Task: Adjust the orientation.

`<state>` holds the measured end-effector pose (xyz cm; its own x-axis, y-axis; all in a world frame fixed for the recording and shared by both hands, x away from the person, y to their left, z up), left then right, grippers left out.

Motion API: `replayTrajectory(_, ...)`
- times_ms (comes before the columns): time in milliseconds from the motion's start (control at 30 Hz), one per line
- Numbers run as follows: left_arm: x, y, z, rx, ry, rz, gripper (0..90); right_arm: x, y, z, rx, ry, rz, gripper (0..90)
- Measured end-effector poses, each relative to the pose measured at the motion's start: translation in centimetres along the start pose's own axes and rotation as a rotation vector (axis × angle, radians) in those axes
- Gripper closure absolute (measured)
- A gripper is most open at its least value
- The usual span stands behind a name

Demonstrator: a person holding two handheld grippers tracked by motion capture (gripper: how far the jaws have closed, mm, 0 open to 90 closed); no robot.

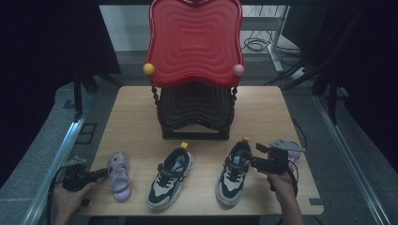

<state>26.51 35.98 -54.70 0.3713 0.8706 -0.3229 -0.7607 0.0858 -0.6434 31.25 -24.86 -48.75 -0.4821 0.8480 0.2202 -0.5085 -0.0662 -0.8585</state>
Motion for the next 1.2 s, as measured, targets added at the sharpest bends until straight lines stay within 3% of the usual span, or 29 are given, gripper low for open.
replayTrajectory(233, 0.2, -1.0, -0.5, 0.008, -0.005, -0.012, 90.0, 0.1, -0.2, 0.3, -0.043, 0.031, -0.012, 31.4)
replayTrajectory(600, 0.6, -1.4, 0.0, 0.007, 0.011, -0.019, 90.0, 0.4, -0.2, 0.3, -0.039, 0.034, -0.010, 31.5)
replayTrajectory(667, 1.1, -1.4, 0.6, -0.002, -0.012, 0.015, 90.0, 0.4, -0.2, 0.4, -0.039, 0.034, -0.009, 31.5)
replayTrajectory(733, 1.3, -1.5, 0.7, -0.004, -0.015, 0.023, 90.0, 0.4, -0.2, 0.4, -0.041, 0.022, -0.019, 31.5)
replayTrajectory(967, 0.7, -3.8, -0.9, 0.037, -0.001, -0.024, 90.0, 0.3, -0.2, 0.2, -0.031, 0.022, -0.017, 31.5)
replayTrajectory(1200, 0.9, -5.1, -1.7, 0.062, 0.024, -0.027, 90.0, 0.1, -0.2, 0.4, -0.035, 0.026, -0.027, 31.6)
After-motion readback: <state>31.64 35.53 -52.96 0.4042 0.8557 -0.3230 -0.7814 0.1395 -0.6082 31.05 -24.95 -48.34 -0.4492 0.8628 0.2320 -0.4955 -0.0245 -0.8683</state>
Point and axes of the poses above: each handheld gripper's, and its own axes: z roughly backward along the jaws, y roughly out of its underside, x roughly to its left, the point moved 2 cm from there along -z, roughly forward along the jaws, and after that the axes turned 2 degrees about y, right-handed, at the moved point
